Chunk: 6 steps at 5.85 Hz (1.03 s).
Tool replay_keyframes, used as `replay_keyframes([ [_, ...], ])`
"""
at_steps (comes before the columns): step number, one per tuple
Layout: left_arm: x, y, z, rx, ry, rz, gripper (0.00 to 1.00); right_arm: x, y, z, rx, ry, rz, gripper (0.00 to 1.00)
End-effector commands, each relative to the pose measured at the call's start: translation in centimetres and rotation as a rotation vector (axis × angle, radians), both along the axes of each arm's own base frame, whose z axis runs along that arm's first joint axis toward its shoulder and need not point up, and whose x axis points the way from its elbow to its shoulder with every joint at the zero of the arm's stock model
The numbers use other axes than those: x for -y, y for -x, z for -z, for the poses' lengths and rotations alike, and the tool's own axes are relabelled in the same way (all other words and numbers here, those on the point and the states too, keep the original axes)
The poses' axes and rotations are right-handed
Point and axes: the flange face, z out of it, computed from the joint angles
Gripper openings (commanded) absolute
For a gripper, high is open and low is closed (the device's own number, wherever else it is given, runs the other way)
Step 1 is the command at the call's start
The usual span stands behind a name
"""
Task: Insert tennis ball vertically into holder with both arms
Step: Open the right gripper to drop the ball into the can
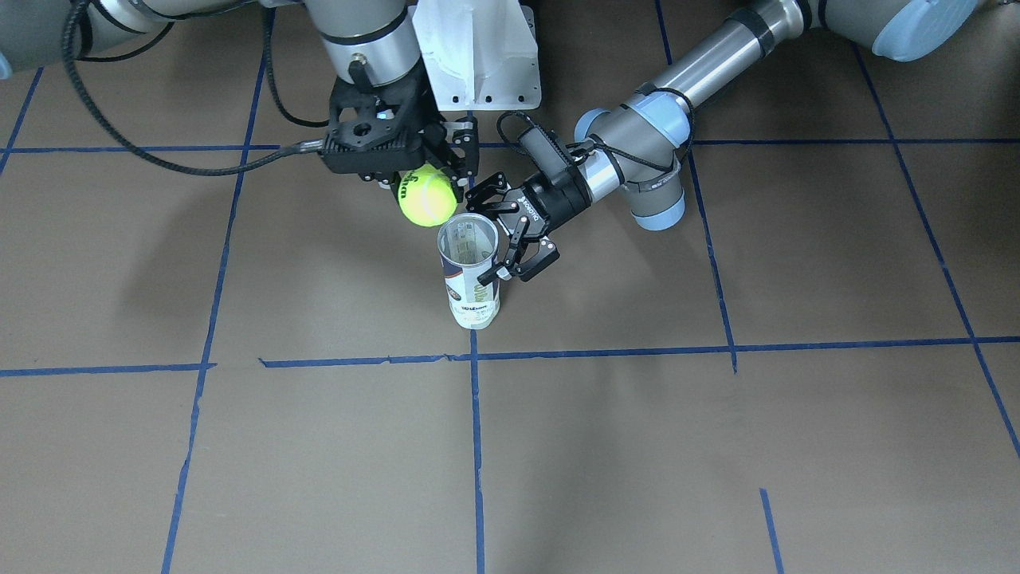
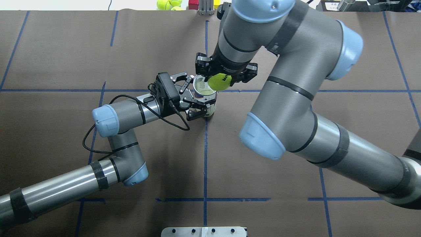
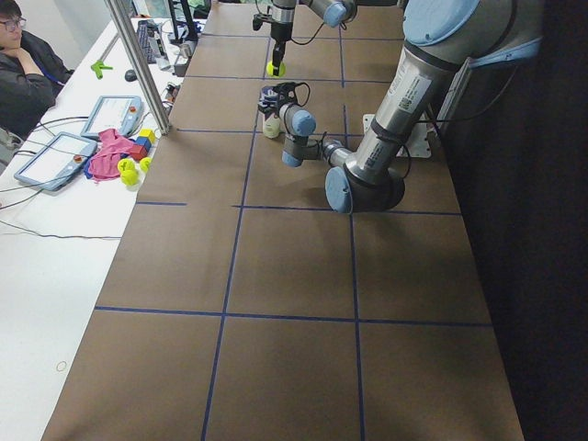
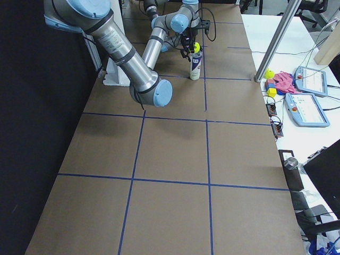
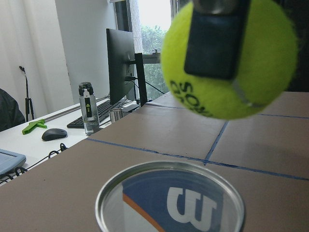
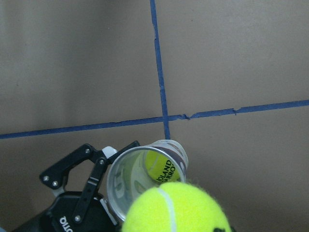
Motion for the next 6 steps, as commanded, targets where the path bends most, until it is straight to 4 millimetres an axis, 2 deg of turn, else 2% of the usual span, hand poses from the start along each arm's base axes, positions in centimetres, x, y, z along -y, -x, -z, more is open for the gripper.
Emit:
replay_keyframes([
  [1, 0.0, 0.0, 0.1, -0.003, 0.001, 0.004, 0.88, 0.8, 2.2, 1.0, -0.022, 0.011, -0.013, 0.06],
  [2, 0.0, 0.0, 0.2, -0.003, 0.001, 0.004, 0.88, 0.1, 3.3, 0.8, -0.040, -0.005, -0.017, 0.20],
  [3, 0.0, 0.0, 0.1, -0.004, 0.001, 0.006, 0.88, 0.0, 3.6, 0.7, -0.045, -0.007, -0.016, 0.99],
  [6, 0.0, 0.0, 0.0, -0.001, 0.003, 0.006, 0.88, 0.0, 3.6, 0.9, -0.042, -0.010, -0.012, 1.00],
])
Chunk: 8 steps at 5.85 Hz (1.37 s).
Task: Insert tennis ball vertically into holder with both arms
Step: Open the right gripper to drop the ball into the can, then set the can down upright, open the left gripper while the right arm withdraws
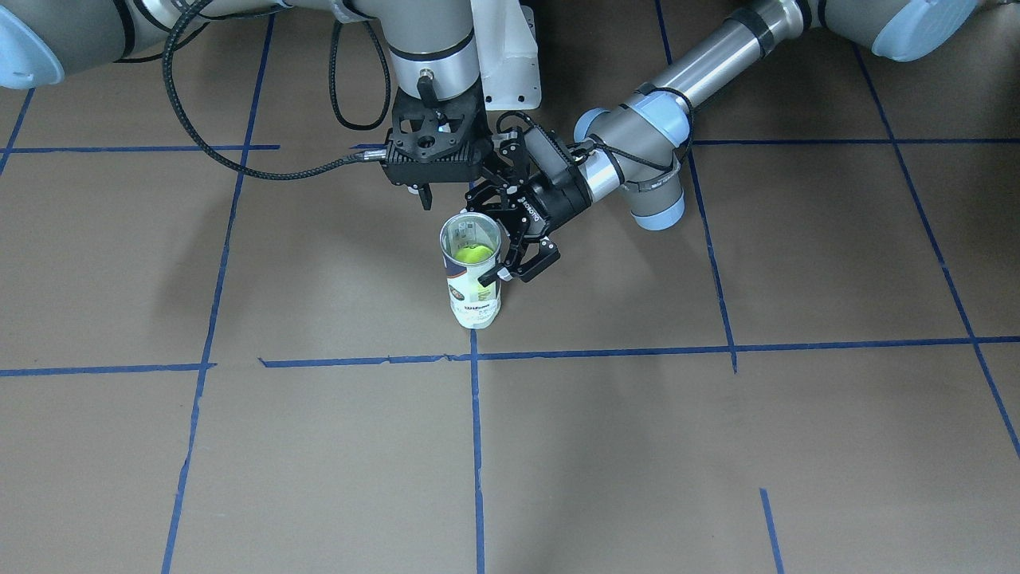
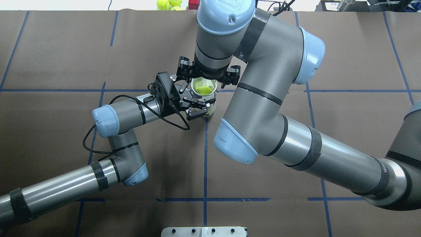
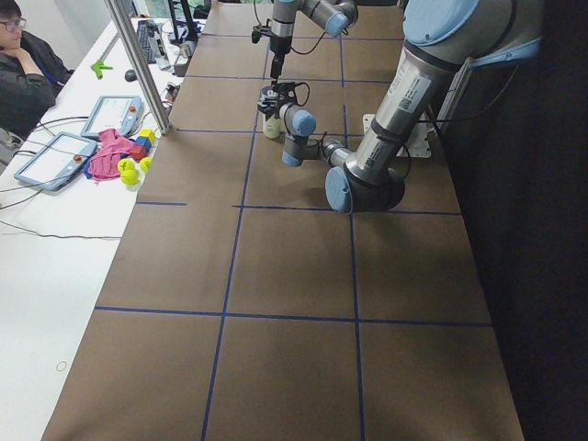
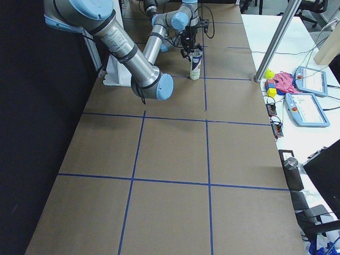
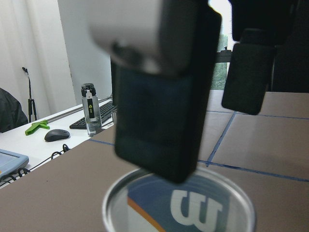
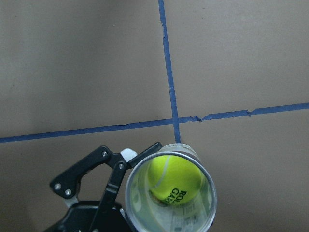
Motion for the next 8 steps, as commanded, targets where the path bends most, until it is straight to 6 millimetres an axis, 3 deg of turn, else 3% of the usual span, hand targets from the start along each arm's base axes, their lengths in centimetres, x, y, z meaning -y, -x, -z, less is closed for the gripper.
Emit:
replay_keyframes([
  [1, 0.0, 0.0, 0.0, -0.001, 0.002, 0.005, 0.88, -0.1, -0.1, 0.1, 0.002, -0.008, 0.011, 1.00],
  [2, 0.1, 0.1, 0.0, -0.001, 0.002, 0.006, 0.88, 0.3, -0.6, -0.1, -0.002, -0.027, 0.027, 1.00],
  [3, 0.3, 0.3, 0.1, -0.004, 0.000, 0.009, 0.88, 2.2, -2.7, -1.6, 0.000, -0.023, 0.063, 1.00],
  [6, 0.5, 1.4, 1.1, -0.037, 0.002, 0.010, 0.90, 7.4, -12.7, -12.8, -0.092, -0.124, 0.181, 1.00],
  [8, 0.2, 2.9, 3.2, -0.094, 0.001, 0.004, 0.91, 9.2, -17.0, -19.2, -0.172, -0.193, 0.263, 1.00],
])
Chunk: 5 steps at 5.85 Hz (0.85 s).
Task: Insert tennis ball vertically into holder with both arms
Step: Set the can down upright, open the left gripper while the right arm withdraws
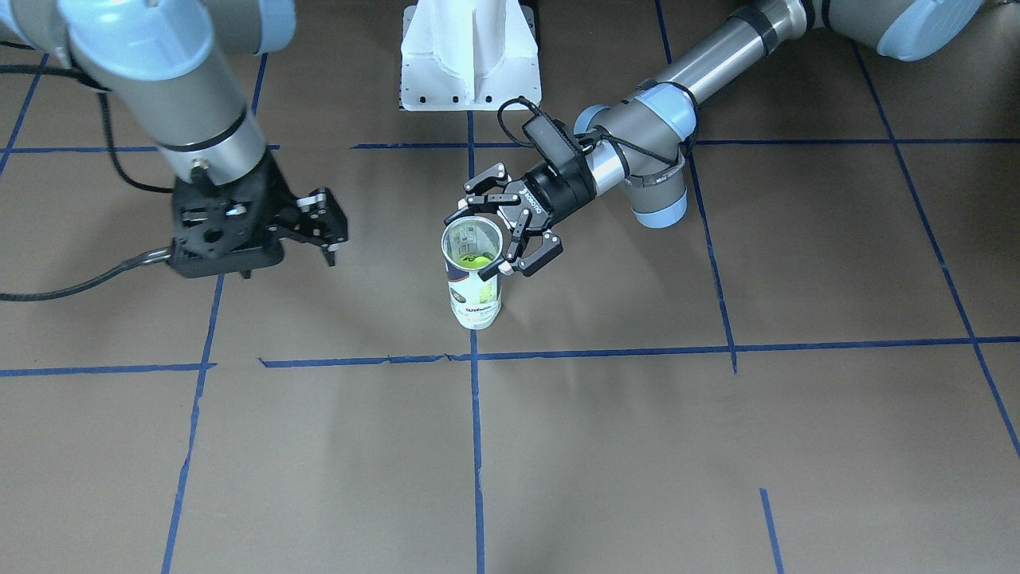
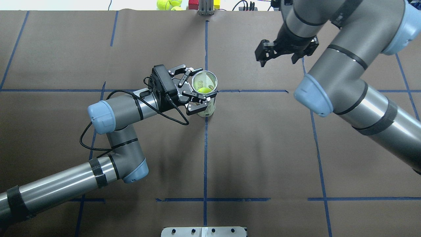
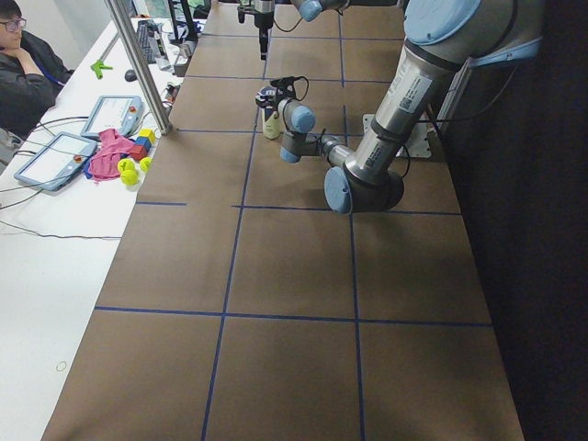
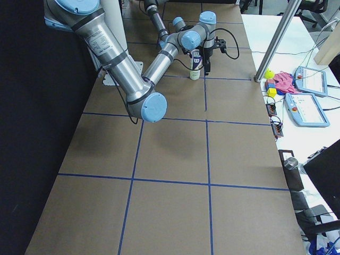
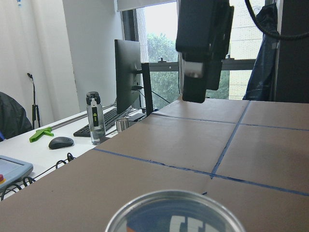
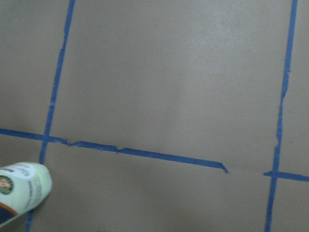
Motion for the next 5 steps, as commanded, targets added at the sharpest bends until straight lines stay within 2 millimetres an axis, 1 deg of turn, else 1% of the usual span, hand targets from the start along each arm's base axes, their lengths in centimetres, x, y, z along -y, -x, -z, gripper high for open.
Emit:
replay_keyframes([
  [1, 0.8, 1.8, 1.4, -0.041, 0.011, 0.008, 0.92, 1.8, -5.2, -6.2, -0.071, -0.054, 0.069, 1.00],
  [2, 2.2, 3.6, 1.9, -0.052, 0.007, 0.035, 0.93, 2.5, -8.6, -9.3, -0.087, -0.075, 0.111, 1.00],
  [3, 3.6, 5.3, 0.6, -0.040, 0.022, 0.060, 0.95, 2.9, -12.5, -12.6, -0.099, -0.088, 0.149, 1.00],
  [4, 4.3, 6.8, -1.0, -0.018, 0.036, 0.081, 0.95, 2.9, -16.6, -16.2, -0.105, -0.103, 0.192, 1.00],
  [5, 4.5, 7.7, -2.3, 0.032, 0.070, 0.093, 0.96, 2.2, -20.8, -19.8, -0.098, -0.113, 0.231, 1.00],
])
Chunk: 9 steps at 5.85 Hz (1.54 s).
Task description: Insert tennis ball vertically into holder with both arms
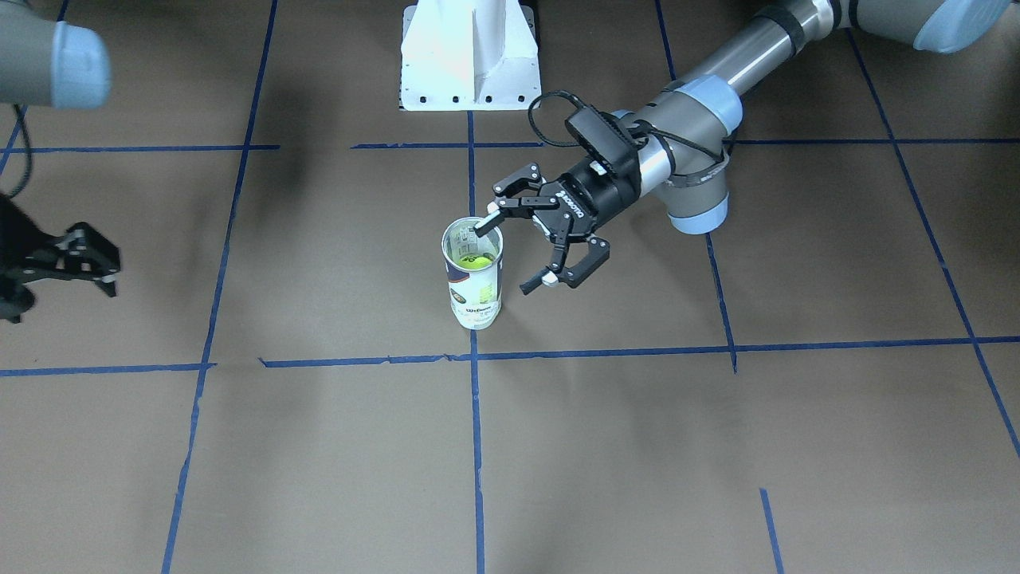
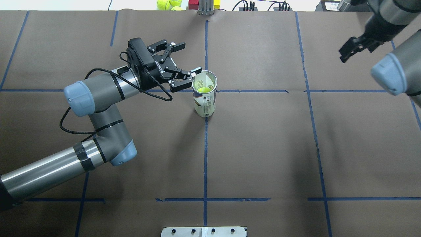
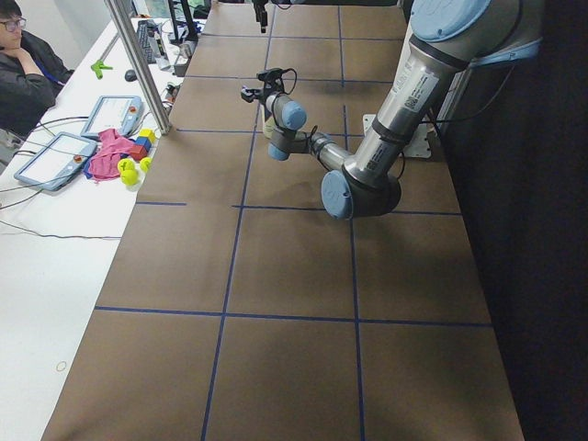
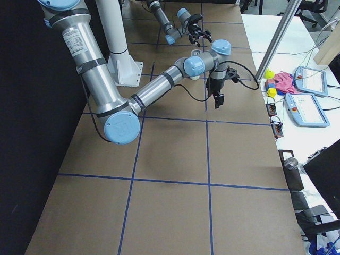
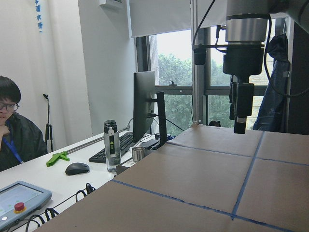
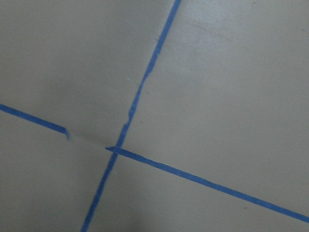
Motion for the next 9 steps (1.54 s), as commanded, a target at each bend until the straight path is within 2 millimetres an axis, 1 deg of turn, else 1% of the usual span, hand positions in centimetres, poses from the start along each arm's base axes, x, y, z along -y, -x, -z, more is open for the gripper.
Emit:
replay_keyframes([
  [1, 0.5, 1.2, -2.9, 0.133, 0.096, 0.015, 0.96, -1.7, -8.2, -7.2, 0.004, -0.021, 0.078, 1.00],
  [2, 1.2, 1.7, -4.4, 0.224, 0.163, 0.027, 0.97, -3.1, -12.0, -10.8, -0.004, -0.032, 0.109, 1.00],
  [3, 2.6, 3.3, -6.0, 0.336, 0.234, 0.020, 0.99, -4.9, -15.5, -13.9, 0.019, -0.046, 0.126, 1.00],
  [4, 5.8, 8.4, -6.6, 0.434, 0.305, -0.031, 0.99, -7.4, -16.8, -17.6, 0.017, -0.041, 0.123, 1.00],
  [5, 9.0, 14.7, -7.3, 0.474, 0.376, -0.050, 1.00, -8.6, -17.8, -21.4, 0.032, -0.061, 0.097, 1.00],
  [6, 11.2, 19.0, -8.3, 0.505, 0.451, -0.067, 1.00, -9.0, -19.2, -23.3, 0.050, -0.033, 0.069, 1.00],
  [7, 12.0, 22.4, -9.6, 0.514, 0.493, -0.101, 1.00, -9.6, -20.5, -23.5, 0.083, -0.020, 0.038, 1.00],
  [8, 12.4, 24.0, -12.5, 0.604, 0.512, -0.103, 1.00, -10.0, -20.8, -23.9, 0.085, -0.014, 0.033, 1.00],
  [9, 13.8, 26.2, -14.0, 0.655, 0.654, -0.089, 1.00, -10.7, -20.8, -24.3, 0.086, -0.003, 0.033, 1.00],
])
